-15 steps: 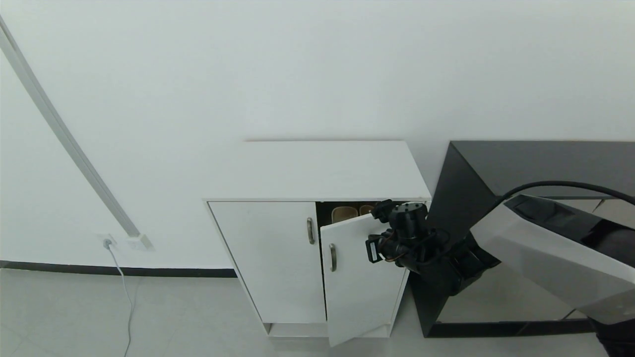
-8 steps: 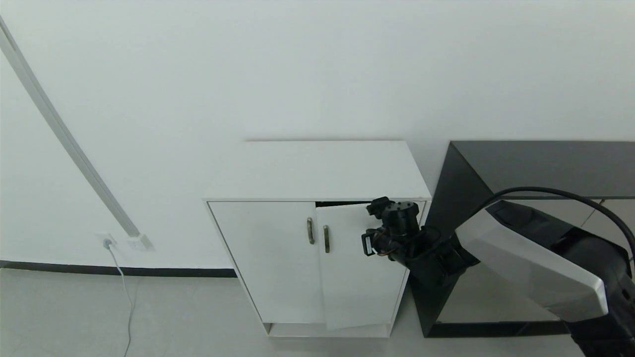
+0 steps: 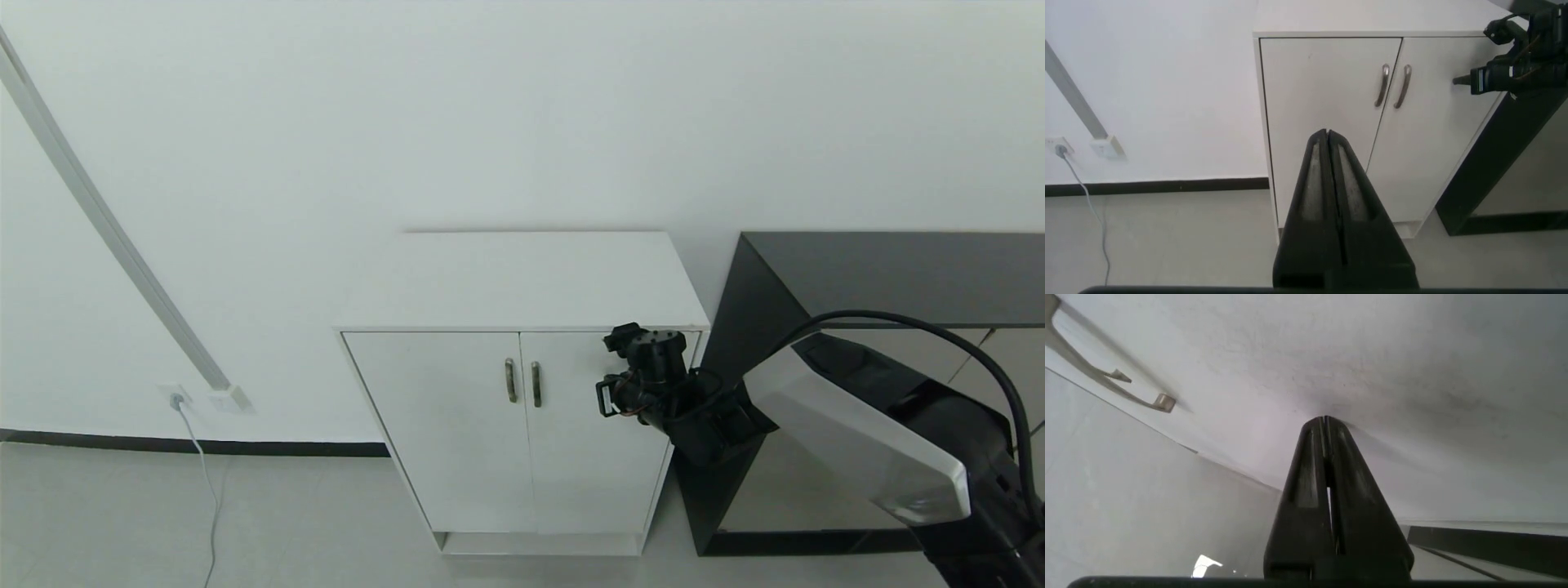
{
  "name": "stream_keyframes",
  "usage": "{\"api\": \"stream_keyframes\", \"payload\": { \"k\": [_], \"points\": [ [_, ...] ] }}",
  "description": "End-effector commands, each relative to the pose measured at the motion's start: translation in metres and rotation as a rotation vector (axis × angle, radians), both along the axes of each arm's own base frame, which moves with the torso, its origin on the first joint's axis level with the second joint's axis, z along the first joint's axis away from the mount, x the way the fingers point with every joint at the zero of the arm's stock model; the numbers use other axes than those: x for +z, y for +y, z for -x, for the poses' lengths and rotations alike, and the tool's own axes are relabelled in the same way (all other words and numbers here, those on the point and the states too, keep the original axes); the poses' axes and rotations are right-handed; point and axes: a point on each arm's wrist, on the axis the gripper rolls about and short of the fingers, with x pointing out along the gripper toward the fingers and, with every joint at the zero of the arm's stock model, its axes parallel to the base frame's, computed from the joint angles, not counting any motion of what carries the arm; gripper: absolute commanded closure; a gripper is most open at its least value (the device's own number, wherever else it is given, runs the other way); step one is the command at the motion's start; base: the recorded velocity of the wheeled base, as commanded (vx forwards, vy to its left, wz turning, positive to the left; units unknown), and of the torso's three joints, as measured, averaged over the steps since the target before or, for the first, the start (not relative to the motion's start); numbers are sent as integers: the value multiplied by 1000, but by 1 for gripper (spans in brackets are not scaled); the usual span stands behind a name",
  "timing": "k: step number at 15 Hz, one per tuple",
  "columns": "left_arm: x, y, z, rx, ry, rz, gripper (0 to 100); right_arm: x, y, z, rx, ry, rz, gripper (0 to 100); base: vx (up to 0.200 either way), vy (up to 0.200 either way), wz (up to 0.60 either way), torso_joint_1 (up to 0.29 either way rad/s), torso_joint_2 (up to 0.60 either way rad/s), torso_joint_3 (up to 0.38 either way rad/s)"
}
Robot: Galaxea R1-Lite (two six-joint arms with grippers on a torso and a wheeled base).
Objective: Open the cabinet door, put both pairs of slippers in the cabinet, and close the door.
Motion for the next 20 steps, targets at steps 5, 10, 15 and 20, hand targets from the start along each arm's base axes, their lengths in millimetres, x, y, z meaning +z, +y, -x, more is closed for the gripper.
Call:
{"api": "stream_keyframes", "payload": {
  "k": [5, 10, 15, 20],
  "points": [
    [0, 0, 0, 0, 1, 0, 100, 3, 1, -2, 0, -8, -5, 100, 0, 0, 0, 0, 0, 0],
    [0, 0, 0, 0, 1, 0, 100, 3, 1, -3, -2, -8, -5, 100, 0, 0, 0, 0, 0, 0],
    [0, 0, 0, 0, 1, 0, 100, 4, 2, -3, -1, -10, -4, 100, 0, 0, 0, 0, 0, 0],
    [0, 0, 0, -1, 1, 0, 100, 3, 2, -5, -1, -12, -4, 100, 0, 0, 0, 0, 0, 0]
  ]
}}
